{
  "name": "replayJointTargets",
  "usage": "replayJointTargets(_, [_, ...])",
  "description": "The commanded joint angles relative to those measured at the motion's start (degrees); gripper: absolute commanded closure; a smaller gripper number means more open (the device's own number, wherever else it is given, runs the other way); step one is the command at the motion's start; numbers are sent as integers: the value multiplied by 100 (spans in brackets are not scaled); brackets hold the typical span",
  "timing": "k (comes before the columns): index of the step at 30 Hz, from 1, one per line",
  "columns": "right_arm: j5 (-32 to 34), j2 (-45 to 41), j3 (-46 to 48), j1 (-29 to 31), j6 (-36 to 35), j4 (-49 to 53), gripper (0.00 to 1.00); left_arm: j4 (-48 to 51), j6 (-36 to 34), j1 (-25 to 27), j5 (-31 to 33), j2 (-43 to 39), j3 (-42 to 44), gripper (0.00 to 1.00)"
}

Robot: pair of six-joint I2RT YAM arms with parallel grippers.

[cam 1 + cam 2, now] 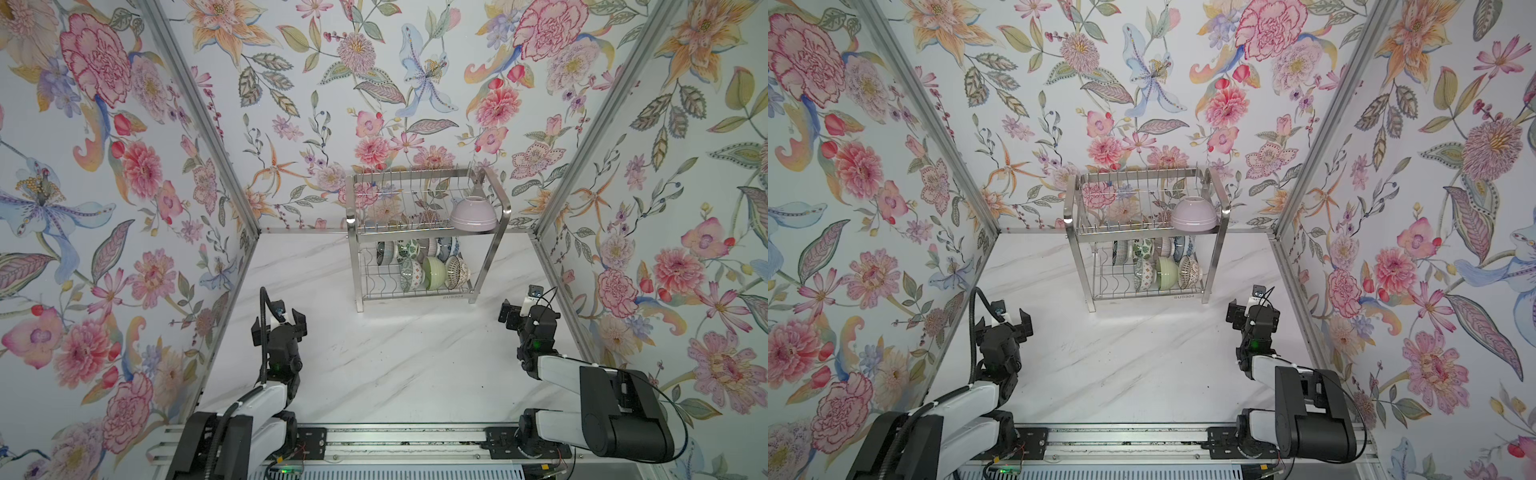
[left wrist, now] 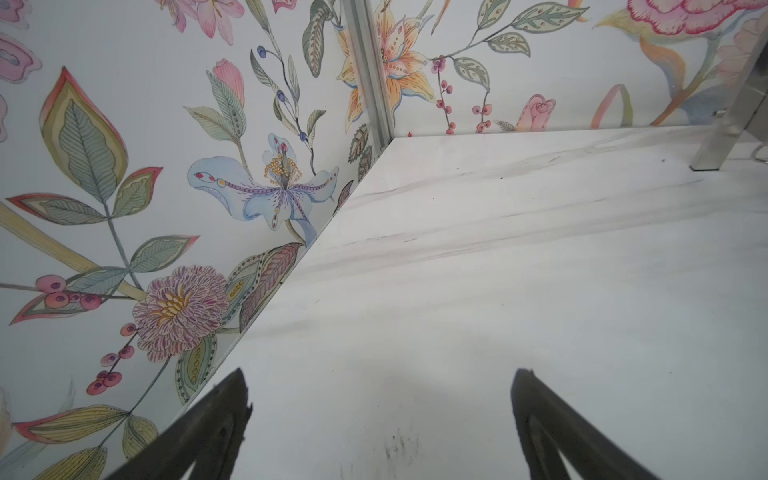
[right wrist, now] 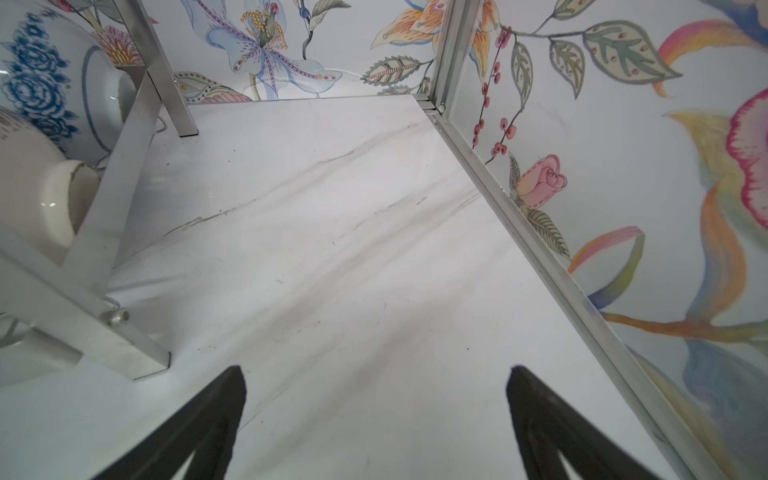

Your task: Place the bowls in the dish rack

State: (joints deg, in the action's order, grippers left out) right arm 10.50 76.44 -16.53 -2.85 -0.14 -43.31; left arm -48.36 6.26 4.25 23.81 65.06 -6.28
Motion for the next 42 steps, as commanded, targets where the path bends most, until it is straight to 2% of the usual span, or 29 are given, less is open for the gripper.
replayJointTargets(1, [-210, -54, -29, -73, 58, -489, 1, -1395, -360, -150, -562, 552, -172, 1])
replayJointTargets(4, [-365, -243, 239, -116, 49, -824, 1, -1731, -489, -248, -910, 1252, -630, 1])
replayJointTargets(6, [-395, -324, 371, -138, 49, -972, 1, -1053, -434, -289, -1267, 1600, -1192, 1])
replayJointTargets(8, [-419, -317, 371, -145, 57, -974, 1, -998, -322, -285, -1530, 1837, -1410, 1])
replayJointTargets(9, [-412, -303, 352, -159, 58, -949, 1, -1327, -368, -284, -1790, 1970, -1305, 1])
replayJointTargets(10, [-410, -299, 334, -158, 58, -925, 1, -2070, -474, -230, -1727, 2199, -1110, 1])
replayJointTargets(14, [-449, -327, 369, -145, 29, -981, 1, -3732, -476, -123, -1420, 2613, -334, 1])
replayJointTargets(16, [-401, -324, 379, -111, 146, -979, 1, -2968, -407, -121, -1376, 2495, -572, 1])
replayJointTargets(17, [-444, -283, 434, -165, 532, -1113, 1, -2985, -478, -125, -1417, 2498, -642, 1])
replayJointTargets(18, [-674, -46, 597, -192, 696, -1849, 1, -3160, -494, -102, -1407, 2526, -599, 1])
replayJointTargets(20, [-37, 633, 468, 246, 338, -2195, 1, -3121, -486, -104, -1401, 2512, -595, 1])
replayJointTargets(21, [-241, 1201, 256, 397, 35, -2491, 1, -3149, -494, -109, -1396, 2522, -588, 1])
replayJointTargets(22, [-88, 1402, 43, 670, -320, -2514, 1, -3128, -486, -109, -1405, 2508, -589, 1])
replayJointTargets(23, [-131, 1088, 35, 630, -192, -1906, 1, -3150, -494, -110, -1404, 2525, -593, 1])
replayJointTargets(25, [-219, 1280, 168, 403, 41, -2468, 1, -3139, -494, -103, -1389, 2518, -593, 1])
replayJointTargets(27, [-355, 1135, -92, 514, -128, -1699, 1, -3127, -494, -103, -1389, 2513, -591, 1])
replayJointTargets(29, [-333, 1293, 10, 527, -185, -2194, 1, -3137, -494, -100, -1388, 2516, -590, 1])
replayJointTargets(31, [-213, 1183, -7, 590, -198, -1969, 1, -3149, -503, -92, -1367, 2510, -584, 1])
replayJointTargets(34, [154, 1237, 181, 805, -355, -2415, 1, -3191, -528, -69, -1378, 2504, -558, 1])
replayJointTargets(42, [-261, 1208, 10, 589, -214, -2042, 1, -3092, -578, -71, -1507, 2507, -612, 0])
